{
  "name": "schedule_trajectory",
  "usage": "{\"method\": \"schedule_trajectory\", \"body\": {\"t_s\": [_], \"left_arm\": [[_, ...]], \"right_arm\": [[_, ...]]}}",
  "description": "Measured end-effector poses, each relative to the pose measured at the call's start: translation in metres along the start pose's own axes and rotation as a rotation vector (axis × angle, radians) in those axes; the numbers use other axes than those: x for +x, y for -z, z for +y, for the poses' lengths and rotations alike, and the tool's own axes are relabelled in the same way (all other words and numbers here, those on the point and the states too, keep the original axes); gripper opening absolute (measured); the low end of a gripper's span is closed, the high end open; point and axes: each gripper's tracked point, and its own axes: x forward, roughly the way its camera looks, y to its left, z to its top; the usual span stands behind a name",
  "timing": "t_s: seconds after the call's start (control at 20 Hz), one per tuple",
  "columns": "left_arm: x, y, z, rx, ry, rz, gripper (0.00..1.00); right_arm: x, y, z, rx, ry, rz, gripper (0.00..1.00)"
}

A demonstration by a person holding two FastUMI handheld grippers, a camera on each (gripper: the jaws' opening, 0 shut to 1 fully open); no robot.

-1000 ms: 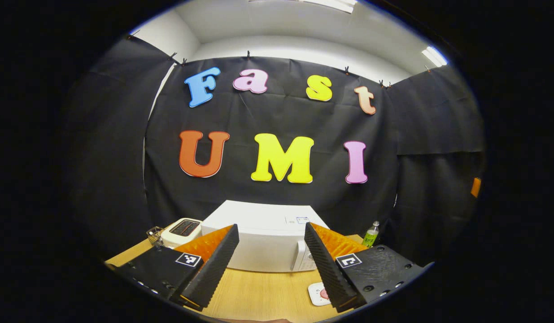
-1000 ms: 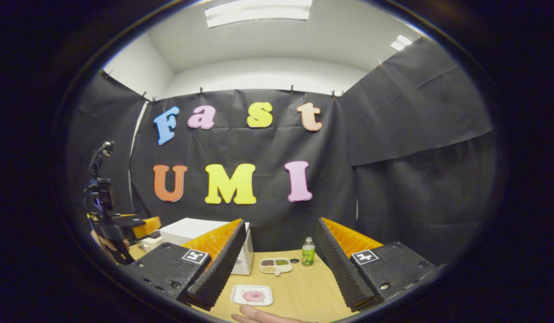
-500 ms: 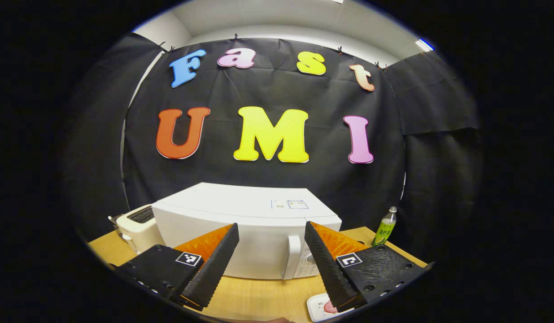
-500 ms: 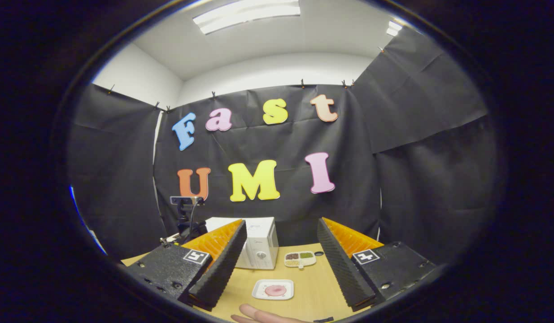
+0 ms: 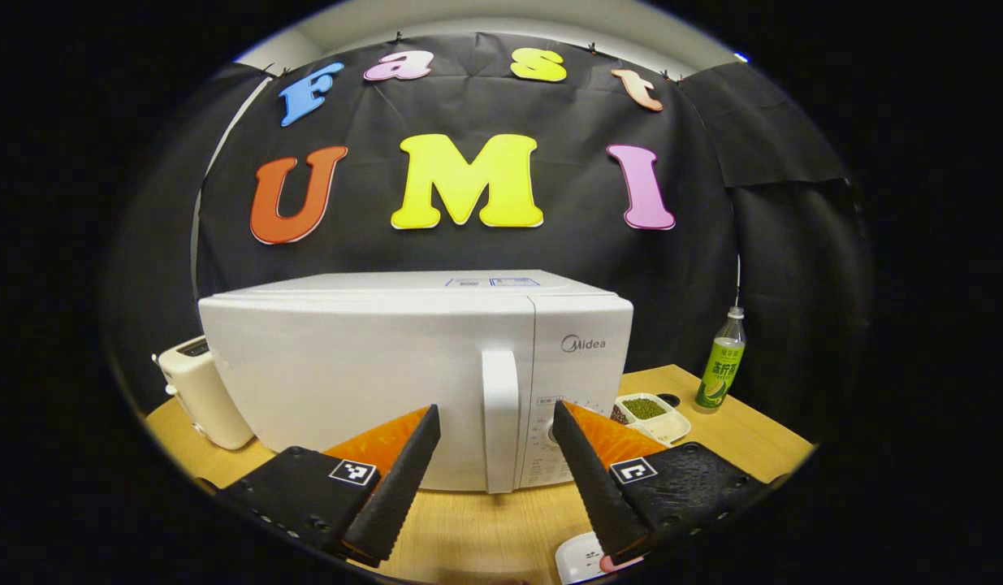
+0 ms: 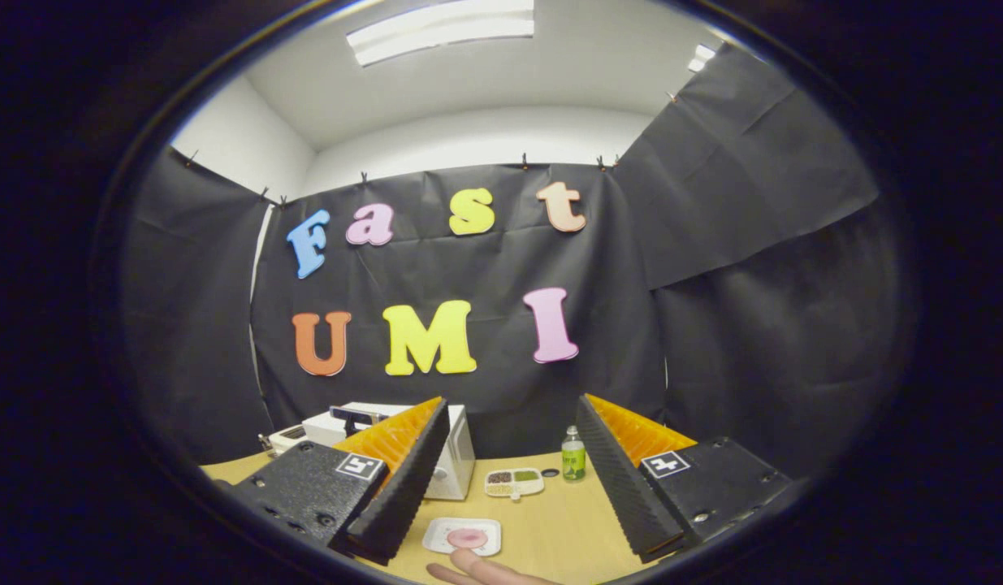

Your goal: Open the microwave oven with the left hand, put the food in, and close the microwave oven.

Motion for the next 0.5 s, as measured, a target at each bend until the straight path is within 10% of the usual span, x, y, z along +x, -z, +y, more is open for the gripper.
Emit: {"method": "schedule_trajectory", "body": {"t_s": [0.5], "left_arm": [[0.024, 0.015, 0.017, 0.117, -0.113, -0.06, 0.75]], "right_arm": [[0.028, 0.032, -0.035, -0.05, 0.077, 0.083, 1.0]]}}
